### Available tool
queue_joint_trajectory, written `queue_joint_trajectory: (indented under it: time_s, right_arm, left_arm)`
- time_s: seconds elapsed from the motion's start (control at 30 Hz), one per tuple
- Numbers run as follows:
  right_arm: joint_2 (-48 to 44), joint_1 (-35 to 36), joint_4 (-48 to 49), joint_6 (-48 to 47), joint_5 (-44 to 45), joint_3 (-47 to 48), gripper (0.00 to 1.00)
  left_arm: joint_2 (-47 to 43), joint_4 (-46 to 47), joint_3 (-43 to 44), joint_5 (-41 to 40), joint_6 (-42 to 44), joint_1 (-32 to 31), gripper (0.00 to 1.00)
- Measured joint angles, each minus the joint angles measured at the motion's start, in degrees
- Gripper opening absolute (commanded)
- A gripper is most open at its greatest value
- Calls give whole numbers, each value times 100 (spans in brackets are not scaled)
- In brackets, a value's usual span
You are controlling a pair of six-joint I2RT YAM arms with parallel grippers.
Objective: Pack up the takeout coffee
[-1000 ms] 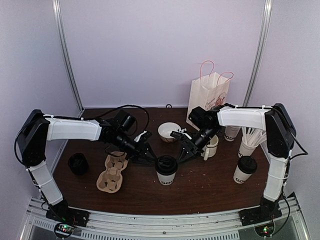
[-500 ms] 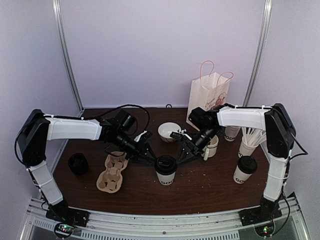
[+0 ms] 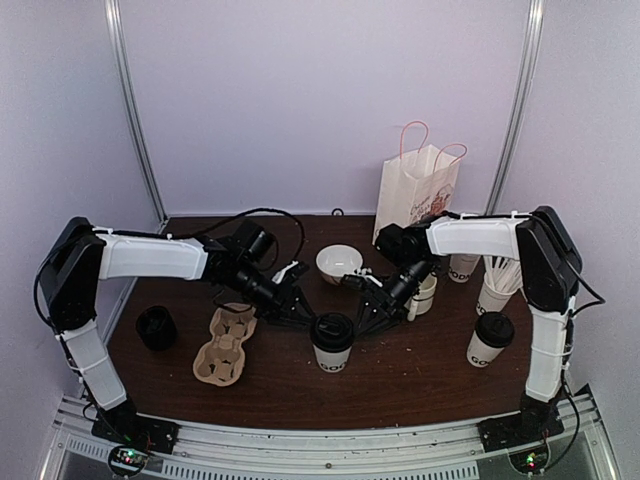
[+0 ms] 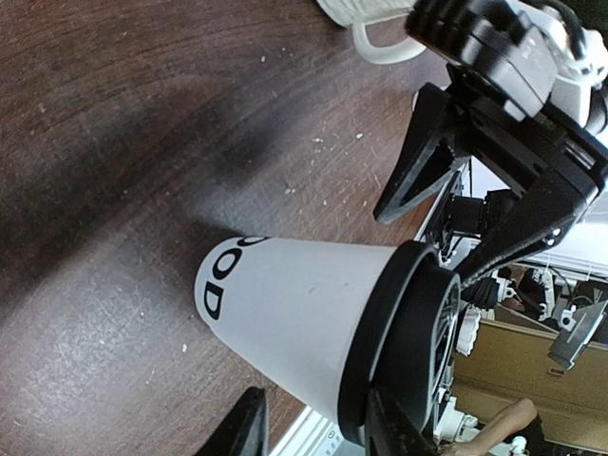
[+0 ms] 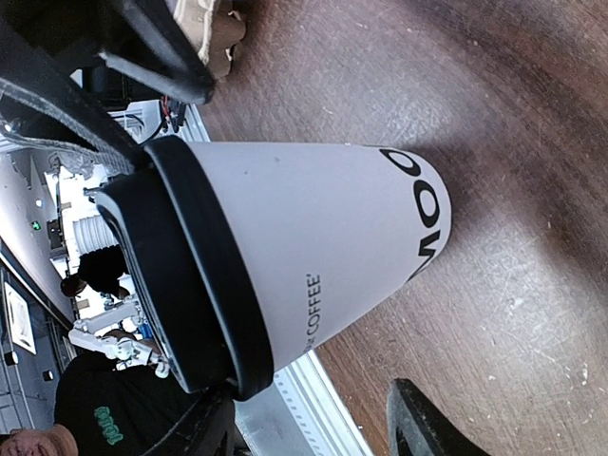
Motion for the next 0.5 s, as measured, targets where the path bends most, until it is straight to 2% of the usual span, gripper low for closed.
queue_joint_trajectory:
  time_s: [0.2, 0.5]
  right_arm:
    - [37, 22, -181, 42, 203, 136, 52]
    - [186, 35, -540, -74, 267, 450, 53]
  left_arm:
    - [87, 256, -208, 44, 328, -7, 27]
    - [59, 107, -46, -74, 680, -20, 30]
